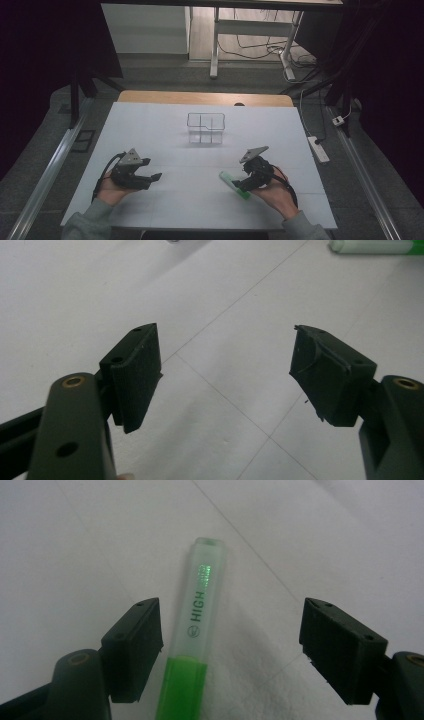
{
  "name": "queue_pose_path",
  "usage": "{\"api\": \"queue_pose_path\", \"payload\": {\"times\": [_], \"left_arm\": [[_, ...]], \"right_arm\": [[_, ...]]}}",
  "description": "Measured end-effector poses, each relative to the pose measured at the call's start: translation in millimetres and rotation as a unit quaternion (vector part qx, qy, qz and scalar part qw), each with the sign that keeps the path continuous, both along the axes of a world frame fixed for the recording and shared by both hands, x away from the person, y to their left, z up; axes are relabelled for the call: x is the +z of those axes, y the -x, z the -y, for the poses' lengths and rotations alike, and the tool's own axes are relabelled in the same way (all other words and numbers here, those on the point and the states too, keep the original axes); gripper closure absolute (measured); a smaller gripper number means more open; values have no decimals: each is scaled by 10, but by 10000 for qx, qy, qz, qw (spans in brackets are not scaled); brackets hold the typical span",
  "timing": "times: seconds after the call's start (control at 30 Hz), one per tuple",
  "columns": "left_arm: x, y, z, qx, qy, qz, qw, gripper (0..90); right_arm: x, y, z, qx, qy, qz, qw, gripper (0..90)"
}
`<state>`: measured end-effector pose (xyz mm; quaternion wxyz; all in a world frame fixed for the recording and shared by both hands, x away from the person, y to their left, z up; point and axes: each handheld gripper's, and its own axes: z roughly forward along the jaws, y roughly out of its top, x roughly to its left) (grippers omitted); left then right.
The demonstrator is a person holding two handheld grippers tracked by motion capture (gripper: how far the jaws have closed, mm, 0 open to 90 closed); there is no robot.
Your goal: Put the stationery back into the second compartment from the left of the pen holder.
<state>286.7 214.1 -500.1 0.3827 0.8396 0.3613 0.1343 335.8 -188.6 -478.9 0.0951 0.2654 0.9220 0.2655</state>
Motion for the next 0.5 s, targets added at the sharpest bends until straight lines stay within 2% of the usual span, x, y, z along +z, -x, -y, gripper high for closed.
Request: {"api": "queue_pose_path", "payload": {"times": [0.3,0.5], "left_arm": [[-7,-2,9,-14,-34,-31,10000,277],[-14,-10,-8,-3,-37,-34,10000,275]], "right_arm": [[-106,47,-84,11,215,-220,9995,294],[-200,48,-156,-22,422,-280,9987,338]]}}
